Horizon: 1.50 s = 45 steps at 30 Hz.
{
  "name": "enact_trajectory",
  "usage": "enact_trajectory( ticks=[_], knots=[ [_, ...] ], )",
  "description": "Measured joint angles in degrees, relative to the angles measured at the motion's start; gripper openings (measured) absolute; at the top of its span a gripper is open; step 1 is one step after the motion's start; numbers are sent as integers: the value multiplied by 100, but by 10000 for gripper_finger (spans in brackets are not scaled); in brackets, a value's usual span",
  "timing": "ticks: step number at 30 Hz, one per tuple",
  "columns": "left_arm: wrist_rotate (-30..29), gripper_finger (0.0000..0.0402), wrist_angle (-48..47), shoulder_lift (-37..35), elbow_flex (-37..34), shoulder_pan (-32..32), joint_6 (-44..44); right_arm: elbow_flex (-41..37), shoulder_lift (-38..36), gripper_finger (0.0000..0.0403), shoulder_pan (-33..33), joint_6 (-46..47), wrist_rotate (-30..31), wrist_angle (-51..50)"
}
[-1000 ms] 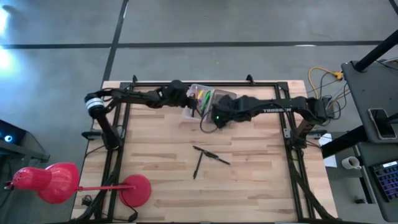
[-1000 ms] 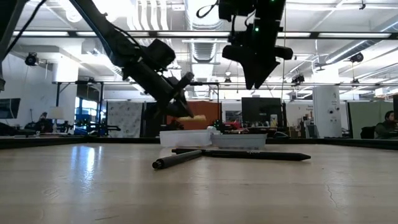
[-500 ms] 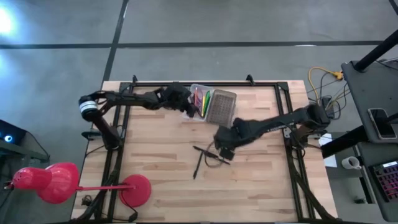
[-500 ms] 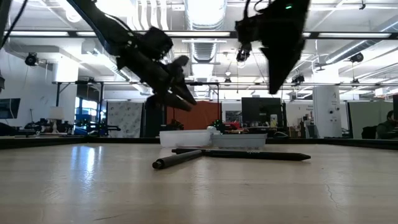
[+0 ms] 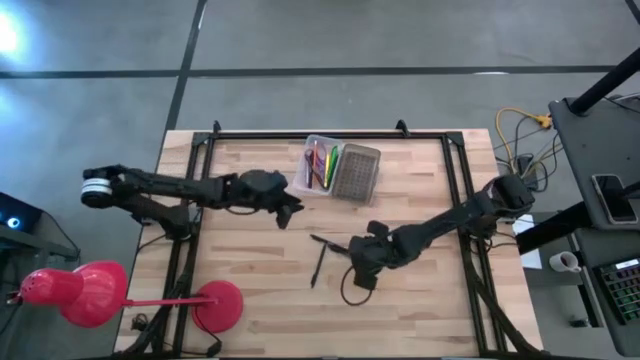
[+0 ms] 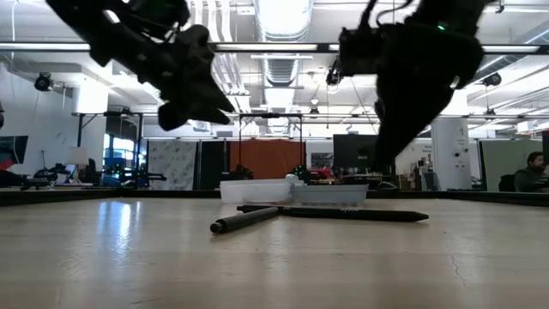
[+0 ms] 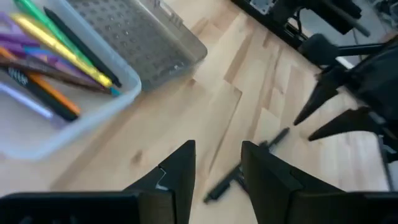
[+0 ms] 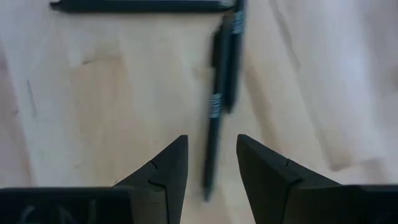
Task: Pick & place school supplies into a supply box
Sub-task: Put the black pen into the transparent supply box
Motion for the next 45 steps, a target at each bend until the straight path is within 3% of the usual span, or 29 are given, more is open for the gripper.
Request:
enact_trajectory(
  ticks=[7,12,18,25,29,35,45],
  knots=[
    [-65,114,-2,-581,-434,-60,-385,-583,0,131,52,317,23,464],
    [-130,114,-7,-704,-548,-60,-389,-762,0,160,65,-14,23,997],
    [-129,114,-8,-636,-501,-58,-377,-737,270,200,60,-41,39,1110],
    [-128,114,-5,-601,-492,-56,-373,-439,745,204,63,-46,63,1168],
    [-124,114,-6,-599,-499,-58,-373,-372,761,187,31,382,208,1097],
    [-122,114,-9,-599,-499,-58,-371,-581,732,135,-272,836,-173,1174],
    [-120,114,-8,-599,-499,-56,-371,-603,728,21,-595,524,-568,1054]
  ],
)
